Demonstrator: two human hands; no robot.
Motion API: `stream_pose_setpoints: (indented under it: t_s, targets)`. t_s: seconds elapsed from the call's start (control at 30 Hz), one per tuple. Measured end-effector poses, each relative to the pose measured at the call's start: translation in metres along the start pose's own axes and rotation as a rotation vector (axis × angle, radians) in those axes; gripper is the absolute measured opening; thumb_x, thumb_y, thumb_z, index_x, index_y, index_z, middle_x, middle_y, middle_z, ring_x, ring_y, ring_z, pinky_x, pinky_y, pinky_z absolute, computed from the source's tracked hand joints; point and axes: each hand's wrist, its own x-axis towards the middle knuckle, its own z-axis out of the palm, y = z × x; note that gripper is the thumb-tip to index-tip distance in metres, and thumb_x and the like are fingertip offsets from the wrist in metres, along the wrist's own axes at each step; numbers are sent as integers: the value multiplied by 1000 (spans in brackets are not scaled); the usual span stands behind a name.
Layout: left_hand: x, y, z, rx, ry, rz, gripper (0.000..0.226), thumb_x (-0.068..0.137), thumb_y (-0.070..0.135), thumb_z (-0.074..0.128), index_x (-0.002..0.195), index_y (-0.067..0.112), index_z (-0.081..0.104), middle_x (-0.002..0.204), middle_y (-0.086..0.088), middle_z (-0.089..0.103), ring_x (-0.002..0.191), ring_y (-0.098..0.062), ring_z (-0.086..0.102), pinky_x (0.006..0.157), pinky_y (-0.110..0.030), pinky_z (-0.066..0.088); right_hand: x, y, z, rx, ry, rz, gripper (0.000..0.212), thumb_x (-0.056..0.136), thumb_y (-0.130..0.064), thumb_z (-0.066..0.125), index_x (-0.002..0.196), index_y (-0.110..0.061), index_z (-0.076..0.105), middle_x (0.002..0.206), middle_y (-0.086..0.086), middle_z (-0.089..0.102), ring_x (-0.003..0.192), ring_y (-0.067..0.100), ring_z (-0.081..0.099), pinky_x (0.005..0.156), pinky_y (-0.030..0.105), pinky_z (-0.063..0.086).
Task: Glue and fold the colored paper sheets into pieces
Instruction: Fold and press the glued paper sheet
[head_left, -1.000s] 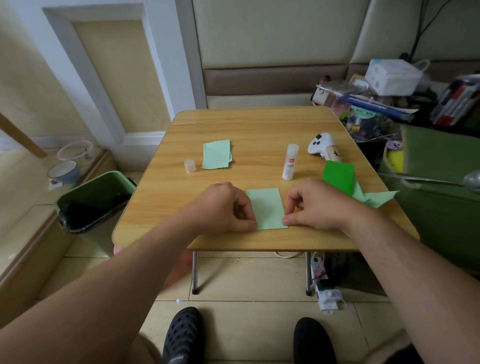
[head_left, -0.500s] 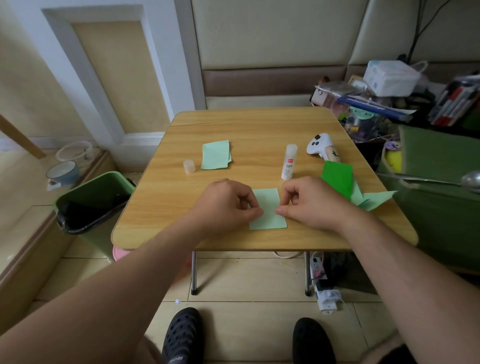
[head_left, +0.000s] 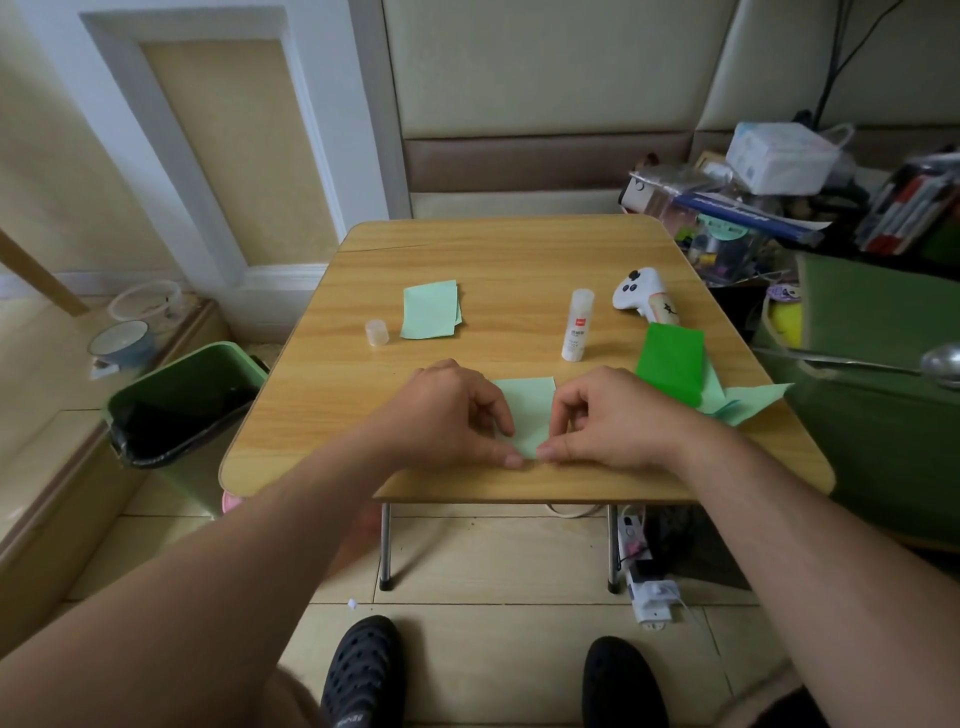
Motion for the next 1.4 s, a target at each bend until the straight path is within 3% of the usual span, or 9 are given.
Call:
stream_pose_setpoints:
  t_s: [0.07, 0.17, 0.27, 0.33, 0.57, 0.8, 0.93, 1.2, 1.4]
  targets:
    - [2, -6, -1, -8, 64, -24, 46, 64, 80, 69, 85, 40, 76, 78, 20, 68, 90, 0, 58, 81, -31, 52, 3, 1, -1, 3, 87, 5, 21, 79, -40, 88, 76, -24, 74, 54, -14, 55, 51, 1, 46, 54, 22, 39]
    - [8, -10, 4, 84, 193, -74, 27, 86, 63, 64, 98, 41, 75, 92, 18, 64, 92, -9, 58, 87, -41, 52, 12, 1, 2, -92, 232, 8, 8, 94, -33, 73, 90, -27, 76, 66, -11, 57, 63, 5, 52, 65, 29, 43]
    - [11, -13, 9, 177, 213, -117, 29, 97, 50, 55, 117, 38, 73, 110, 11, 62, 104, -18, 58, 94, -46, 50, 21, 2, 8, -212, 293, 31, 21, 102, -31, 59, 116, -27, 74, 106, -6, 67, 100, 17, 63, 87, 37, 53]
    - [12, -14, 12, 210, 224, -127, 30, 101, 42, 52, 123, 35, 72, 115, 6, 62, 108, -22, 58, 95, -46, 49, 25, 4, 10, -285, 279, 54, 28, 105, -31, 53, 125, -23, 71, 125, 0, 64, 116, 25, 61, 95, 44, 54]
    - [15, -12, 12, 316, 258, -97, 32, 100, 33, 51, 121, 34, 76, 112, 2, 65, 105, -25, 61, 89, -39, 49, 26, 4, 11, -416, 243, 85, 35, 104, -21, 44, 129, -25, 68, 127, 3, 58, 113, 29, 60, 88, 47, 56]
    - [17, -8, 15, 396, 290, -96, 36, 93, 34, 48, 113, 37, 78, 109, 7, 69, 103, -22, 63, 87, -36, 44, 28, -2, 11, -373, 270, 97, 35, 100, -18, 47, 124, -28, 71, 131, 0, 60, 118, 27, 59, 94, 46, 54]
    - [18, -5, 16, 352, 300, -132, 32, 89, 32, 52, 107, 33, 79, 107, 8, 70, 100, -22, 64, 87, -36, 47, 31, -6, 12, -228, 285, 176, 31, 96, -18, 50, 116, -25, 72, 130, 1, 62, 115, 25, 60, 94, 41, 54]
    - [18, -4, 16, 192, 337, -194, 24, 87, 26, 58, 99, 32, 78, 97, 11, 68, 94, -20, 64, 84, -42, 54, 38, -13, 22, -119, 377, 296, 16, 93, -34, 57, 96, -29, 72, 100, -4, 71, 90, 24, 66, 76, 37, 60]
    - [18, -9, 14, 126, 351, -177, 24, 89, 31, 63, 109, 34, 75, 101, 13, 65, 95, -15, 60, 84, -36, 53, 37, -9, 21, -13, 362, 153, 11, 99, -30, 63, 93, -26, 72, 98, -5, 71, 91, 18, 65, 79, 35, 57]
